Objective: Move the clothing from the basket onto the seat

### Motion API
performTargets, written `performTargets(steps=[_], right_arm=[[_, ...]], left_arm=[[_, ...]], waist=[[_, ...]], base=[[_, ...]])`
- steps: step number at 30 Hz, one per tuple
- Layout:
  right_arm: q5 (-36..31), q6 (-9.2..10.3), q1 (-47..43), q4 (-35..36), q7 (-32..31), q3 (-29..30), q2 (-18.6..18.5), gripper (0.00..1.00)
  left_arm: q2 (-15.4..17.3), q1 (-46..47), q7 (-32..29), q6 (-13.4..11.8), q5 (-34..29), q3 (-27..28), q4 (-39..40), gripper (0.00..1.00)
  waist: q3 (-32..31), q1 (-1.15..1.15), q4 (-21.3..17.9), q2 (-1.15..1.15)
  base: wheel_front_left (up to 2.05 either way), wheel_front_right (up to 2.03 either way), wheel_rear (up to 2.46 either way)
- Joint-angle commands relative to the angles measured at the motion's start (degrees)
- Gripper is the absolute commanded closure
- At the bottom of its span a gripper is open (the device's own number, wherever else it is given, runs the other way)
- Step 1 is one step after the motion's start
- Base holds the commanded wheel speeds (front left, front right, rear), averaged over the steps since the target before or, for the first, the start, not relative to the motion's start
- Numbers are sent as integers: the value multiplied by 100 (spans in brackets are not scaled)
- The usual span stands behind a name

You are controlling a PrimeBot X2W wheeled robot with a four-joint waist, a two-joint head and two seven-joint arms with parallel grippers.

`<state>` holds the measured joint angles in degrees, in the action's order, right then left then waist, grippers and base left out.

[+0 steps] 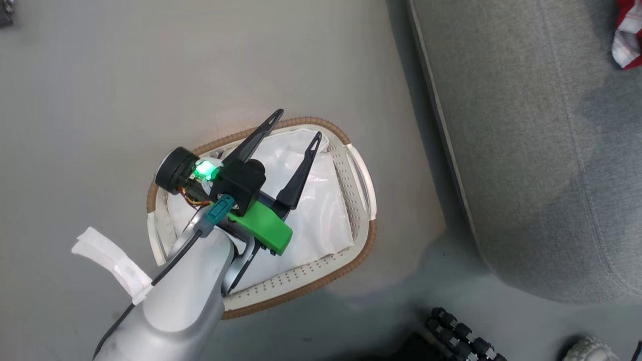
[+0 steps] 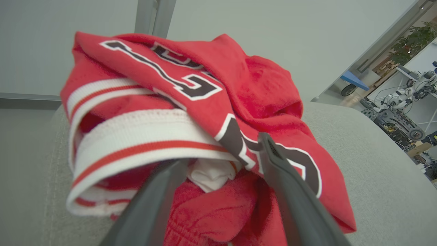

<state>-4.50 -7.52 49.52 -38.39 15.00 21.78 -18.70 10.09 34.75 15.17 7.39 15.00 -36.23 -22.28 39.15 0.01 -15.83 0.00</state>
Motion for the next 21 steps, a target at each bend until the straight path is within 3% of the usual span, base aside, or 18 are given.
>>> performTargets(steps=[1,10,16,21], right_arm=[[28,6,-185,52,26,-35,31,0],[161,6,-972,454,26,-462,192,0],[464,6,-1395,733,26,-937,347,0],[725,6,-1574,885,26,-1305,469,0]], left_arm=[[0,-95,-5,18,39,56,-15,0],[-89,-583,-5,18,96,440,-89,0],[-173,-988,-5,15,-3,1029,-120,0],[-242,-1418,-5,-140,-306,1647,-54,0]], waist=[[-324,-1,-40,0],[-1192,-1,97,0],[-1713,-1,302,0],[-2134,-1,536,0]], base=[[0,0,0],[0,0,0],[0,0,0],[0,0,0]])
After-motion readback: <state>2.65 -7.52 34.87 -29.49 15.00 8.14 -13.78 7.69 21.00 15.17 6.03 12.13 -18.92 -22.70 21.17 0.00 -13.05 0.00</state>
